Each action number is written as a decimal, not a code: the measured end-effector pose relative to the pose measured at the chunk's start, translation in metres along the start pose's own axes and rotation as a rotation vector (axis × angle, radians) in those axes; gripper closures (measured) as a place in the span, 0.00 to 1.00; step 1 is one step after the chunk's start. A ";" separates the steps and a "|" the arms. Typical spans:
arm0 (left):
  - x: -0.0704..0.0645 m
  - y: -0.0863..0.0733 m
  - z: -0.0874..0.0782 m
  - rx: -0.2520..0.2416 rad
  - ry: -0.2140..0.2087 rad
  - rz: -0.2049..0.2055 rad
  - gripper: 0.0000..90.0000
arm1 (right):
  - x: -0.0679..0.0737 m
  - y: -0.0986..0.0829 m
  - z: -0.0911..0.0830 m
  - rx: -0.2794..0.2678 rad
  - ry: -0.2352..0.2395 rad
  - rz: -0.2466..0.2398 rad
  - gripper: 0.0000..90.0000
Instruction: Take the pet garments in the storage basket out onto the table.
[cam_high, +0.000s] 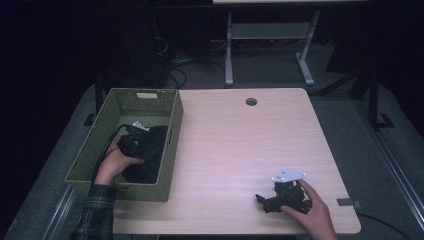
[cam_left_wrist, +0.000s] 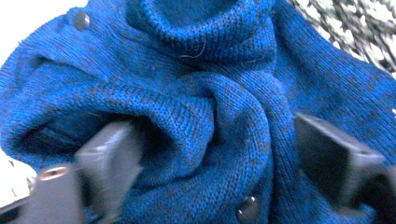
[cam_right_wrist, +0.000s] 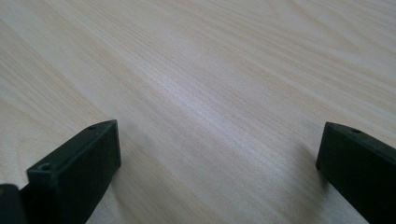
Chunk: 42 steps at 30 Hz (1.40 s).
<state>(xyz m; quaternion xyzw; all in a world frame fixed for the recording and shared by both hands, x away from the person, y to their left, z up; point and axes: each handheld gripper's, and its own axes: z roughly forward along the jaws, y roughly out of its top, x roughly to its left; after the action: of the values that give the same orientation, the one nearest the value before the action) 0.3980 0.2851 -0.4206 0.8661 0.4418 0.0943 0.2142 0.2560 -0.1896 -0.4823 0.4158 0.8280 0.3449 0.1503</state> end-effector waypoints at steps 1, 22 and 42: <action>0.000 0.000 0.000 0.000 0.000 0.000 0.33 | 0.000 0.000 0.000 0.000 0.000 0.000 0.00; 0.014 0.001 -0.053 -0.172 -0.075 -0.069 0.76 | 0.000 0.000 0.000 -0.001 0.002 0.006 0.00; 0.011 0.003 -0.124 -0.463 -0.064 -0.064 0.77 | 0.000 0.000 0.000 0.000 0.000 -0.001 0.00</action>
<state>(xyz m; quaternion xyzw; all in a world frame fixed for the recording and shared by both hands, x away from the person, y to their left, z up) 0.3631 0.3277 -0.3091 0.7818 0.4287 0.1590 0.4240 0.2561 -0.1896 -0.4823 0.4153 0.8281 0.3451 0.1504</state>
